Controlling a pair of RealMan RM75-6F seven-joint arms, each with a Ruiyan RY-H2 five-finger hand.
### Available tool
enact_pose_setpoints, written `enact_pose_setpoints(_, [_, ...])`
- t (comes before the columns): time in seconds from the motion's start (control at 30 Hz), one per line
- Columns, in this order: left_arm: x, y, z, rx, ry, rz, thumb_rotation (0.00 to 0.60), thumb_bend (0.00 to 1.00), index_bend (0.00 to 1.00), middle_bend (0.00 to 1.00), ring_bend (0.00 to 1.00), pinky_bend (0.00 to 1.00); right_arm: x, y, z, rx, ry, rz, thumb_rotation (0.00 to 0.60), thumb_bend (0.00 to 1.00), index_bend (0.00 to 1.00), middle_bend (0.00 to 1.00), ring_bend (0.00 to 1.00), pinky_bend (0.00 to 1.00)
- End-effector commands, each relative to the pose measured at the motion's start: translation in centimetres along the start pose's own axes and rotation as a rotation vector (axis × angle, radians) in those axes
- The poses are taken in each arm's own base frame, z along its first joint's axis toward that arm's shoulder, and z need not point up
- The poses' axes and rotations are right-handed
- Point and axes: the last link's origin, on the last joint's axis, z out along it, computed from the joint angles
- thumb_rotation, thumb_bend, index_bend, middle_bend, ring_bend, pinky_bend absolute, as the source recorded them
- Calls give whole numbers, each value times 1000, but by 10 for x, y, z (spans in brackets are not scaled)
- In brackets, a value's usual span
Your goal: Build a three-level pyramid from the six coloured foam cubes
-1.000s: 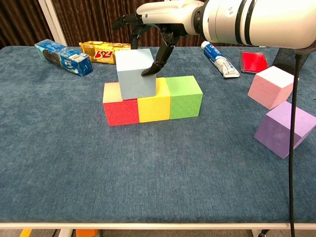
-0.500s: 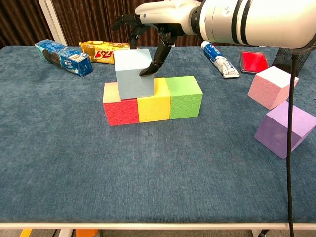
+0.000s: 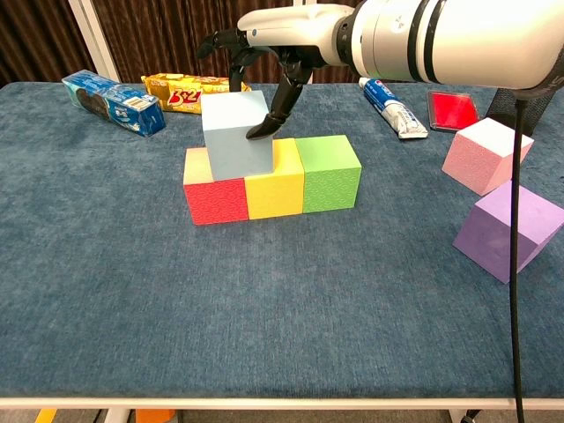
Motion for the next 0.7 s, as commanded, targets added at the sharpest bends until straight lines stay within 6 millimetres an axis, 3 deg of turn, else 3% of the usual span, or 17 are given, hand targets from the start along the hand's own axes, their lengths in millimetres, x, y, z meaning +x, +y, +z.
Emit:
enact_pose_setpoints(0.03, [0,0,0,-1,1,-1,600,65,85,111,7,137,0,0,1,-1,2,-4,600,129,0,443,23,0])
enact_pose_setpoints(0.4, [0,-1,1,4,0,-11,600,66,86,111,7,136,0,3,0,-15,0,-8,600,29,0,334,4,0])
enact_pose_setpoints(0.7, [0,-2,0,7,4,-17,600,65,85,111,7,136,1,2,0,-22,7,-4,600,7,0,283,0,0])
